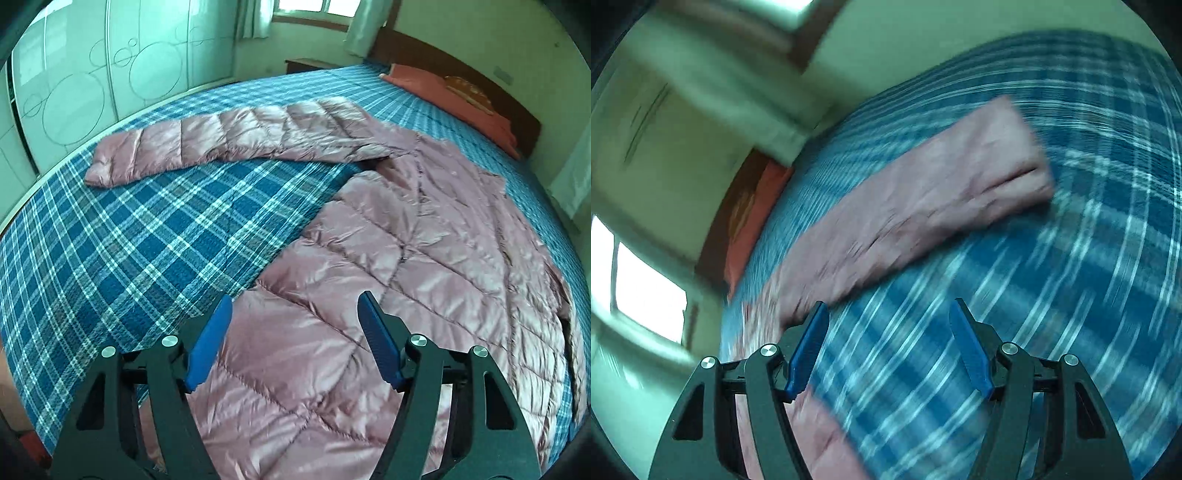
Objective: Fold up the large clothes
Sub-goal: 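Grasp the jacket sleeve cuff with the right gripper and fold it across the body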
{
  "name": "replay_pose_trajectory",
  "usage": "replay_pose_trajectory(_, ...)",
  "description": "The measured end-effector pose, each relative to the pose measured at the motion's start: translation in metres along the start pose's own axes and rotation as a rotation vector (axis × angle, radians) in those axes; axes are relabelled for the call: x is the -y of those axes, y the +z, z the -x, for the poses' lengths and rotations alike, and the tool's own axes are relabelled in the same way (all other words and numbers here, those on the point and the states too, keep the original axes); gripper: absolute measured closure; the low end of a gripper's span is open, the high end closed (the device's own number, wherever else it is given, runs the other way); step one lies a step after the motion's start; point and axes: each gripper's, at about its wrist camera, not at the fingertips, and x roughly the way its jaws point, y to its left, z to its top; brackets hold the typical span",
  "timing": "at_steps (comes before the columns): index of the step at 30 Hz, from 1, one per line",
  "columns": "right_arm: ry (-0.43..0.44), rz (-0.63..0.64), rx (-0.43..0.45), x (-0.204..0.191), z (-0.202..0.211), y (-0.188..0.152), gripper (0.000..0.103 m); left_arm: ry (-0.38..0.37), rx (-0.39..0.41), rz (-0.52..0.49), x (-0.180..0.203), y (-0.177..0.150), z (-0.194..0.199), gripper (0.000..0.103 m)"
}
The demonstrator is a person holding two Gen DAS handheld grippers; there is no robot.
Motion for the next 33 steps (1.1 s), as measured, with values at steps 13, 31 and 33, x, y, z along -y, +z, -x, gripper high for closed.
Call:
replay_pose_trajectory(13, 0.001, -0.09, 0.181, 0.016, -0.01, 0.047, 0.05, 0.117, -0.029, 0.029, -0.007, 0.003, -0.025, 0.032)
replay_pose_trajectory(31, 0.123, 0.447, 0.038, -0.207, -0.079, -0.025, 0.089, 0.322, 0.001, -0.055, -0.038, 0.02, -0.051, 0.021)
replay_pose_trajectory(33, 0.155, 0.488, -0.005, -0.235, -0.095, -0.049, 0.089, 0.321, -0.009, -0.046, -0.047, 0.021, -0.055, 0.021)
